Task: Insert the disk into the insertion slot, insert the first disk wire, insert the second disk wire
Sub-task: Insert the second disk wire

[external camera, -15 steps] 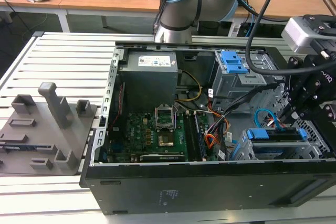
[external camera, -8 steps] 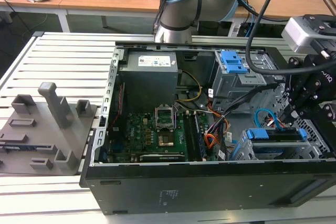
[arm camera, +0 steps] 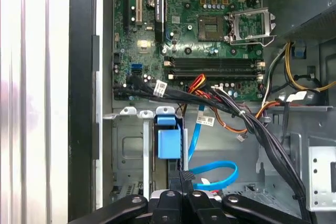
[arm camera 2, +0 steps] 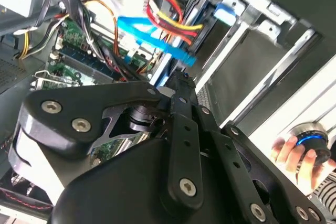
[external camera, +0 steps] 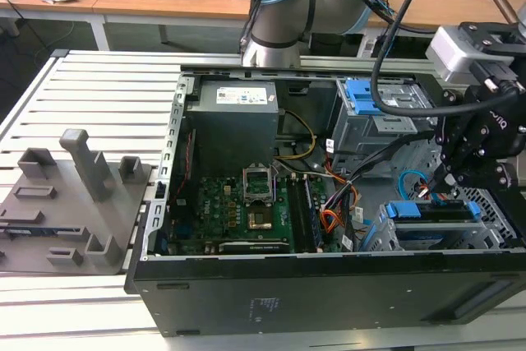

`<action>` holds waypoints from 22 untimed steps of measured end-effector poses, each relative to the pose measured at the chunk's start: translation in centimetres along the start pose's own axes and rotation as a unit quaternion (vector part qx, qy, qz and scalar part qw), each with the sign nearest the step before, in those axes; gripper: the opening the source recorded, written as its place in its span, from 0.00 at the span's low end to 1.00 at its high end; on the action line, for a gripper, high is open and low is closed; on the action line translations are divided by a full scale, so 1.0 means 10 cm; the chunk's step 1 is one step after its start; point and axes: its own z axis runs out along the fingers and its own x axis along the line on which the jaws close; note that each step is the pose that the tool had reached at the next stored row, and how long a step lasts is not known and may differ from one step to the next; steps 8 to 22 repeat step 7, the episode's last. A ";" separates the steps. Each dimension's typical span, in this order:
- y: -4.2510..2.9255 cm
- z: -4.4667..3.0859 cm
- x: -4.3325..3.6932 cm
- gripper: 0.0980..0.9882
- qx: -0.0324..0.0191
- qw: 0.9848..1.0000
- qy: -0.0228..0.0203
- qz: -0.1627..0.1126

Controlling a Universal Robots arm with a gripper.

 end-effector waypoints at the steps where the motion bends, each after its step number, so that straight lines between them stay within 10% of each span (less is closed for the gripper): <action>1: 0.024 0.002 0.001 0.01 0.000 1.000 0.000 0.000; 22: 0.026 0.002 0.001 0.01 0.000 1.000 0.000 0.000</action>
